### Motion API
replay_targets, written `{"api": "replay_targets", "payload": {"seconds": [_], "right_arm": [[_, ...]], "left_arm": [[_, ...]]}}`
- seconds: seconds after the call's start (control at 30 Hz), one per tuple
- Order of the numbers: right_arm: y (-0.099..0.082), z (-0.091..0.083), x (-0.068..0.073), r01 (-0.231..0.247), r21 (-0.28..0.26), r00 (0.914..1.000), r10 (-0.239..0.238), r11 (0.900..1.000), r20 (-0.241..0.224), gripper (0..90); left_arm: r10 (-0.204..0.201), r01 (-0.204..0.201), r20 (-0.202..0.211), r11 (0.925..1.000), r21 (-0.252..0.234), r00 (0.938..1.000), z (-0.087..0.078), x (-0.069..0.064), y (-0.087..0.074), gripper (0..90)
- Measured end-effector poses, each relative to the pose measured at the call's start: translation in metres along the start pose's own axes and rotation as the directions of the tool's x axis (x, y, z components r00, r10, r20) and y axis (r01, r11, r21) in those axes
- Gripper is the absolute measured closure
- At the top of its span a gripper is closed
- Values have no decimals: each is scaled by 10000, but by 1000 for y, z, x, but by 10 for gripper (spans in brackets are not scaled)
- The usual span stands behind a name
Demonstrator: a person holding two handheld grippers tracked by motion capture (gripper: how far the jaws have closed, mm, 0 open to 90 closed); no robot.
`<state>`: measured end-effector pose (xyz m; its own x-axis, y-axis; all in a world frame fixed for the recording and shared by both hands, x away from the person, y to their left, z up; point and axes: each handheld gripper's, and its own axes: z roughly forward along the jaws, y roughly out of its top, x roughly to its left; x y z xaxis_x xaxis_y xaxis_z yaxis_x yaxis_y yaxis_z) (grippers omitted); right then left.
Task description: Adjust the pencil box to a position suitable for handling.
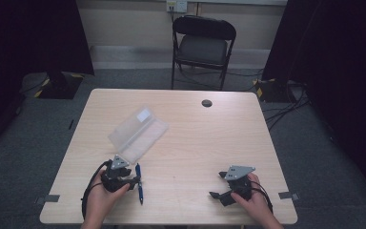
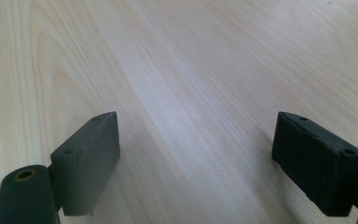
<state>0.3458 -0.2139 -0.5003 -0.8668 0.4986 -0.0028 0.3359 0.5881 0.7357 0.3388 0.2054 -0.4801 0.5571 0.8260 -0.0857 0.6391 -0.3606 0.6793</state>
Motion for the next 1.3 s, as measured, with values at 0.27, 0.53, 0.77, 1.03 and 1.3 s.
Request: {"api": "replay_targets", "payload": {"seconds": [0.27,0.53,0.77,1.03,1.3], "right_arm": [[0,0,0,-1,0,10000,1,10000,-2,142],[0,0,0,-6,0,10000,6,10000,0,142],[0,0,0,1,-1,10000,-1,10000,0,142],[0,0,0,0,1,10000,0,10000,1,141],[0,0,0,-3,1,10000,3,10000,-1,142]], "left_arm": [[142,-143,226,9999,73,9996,8,-6,-1,526],[27,-21,481,9999,-134,9988,11,-16,7,518],[-272,290,466,9988,-386,9985,8,-19,9,513],[-345,362,761,9991,-222,9965,11,-30,8,529],[-49,59,695,9999,-148,9976,19,-32,6,620]]}}
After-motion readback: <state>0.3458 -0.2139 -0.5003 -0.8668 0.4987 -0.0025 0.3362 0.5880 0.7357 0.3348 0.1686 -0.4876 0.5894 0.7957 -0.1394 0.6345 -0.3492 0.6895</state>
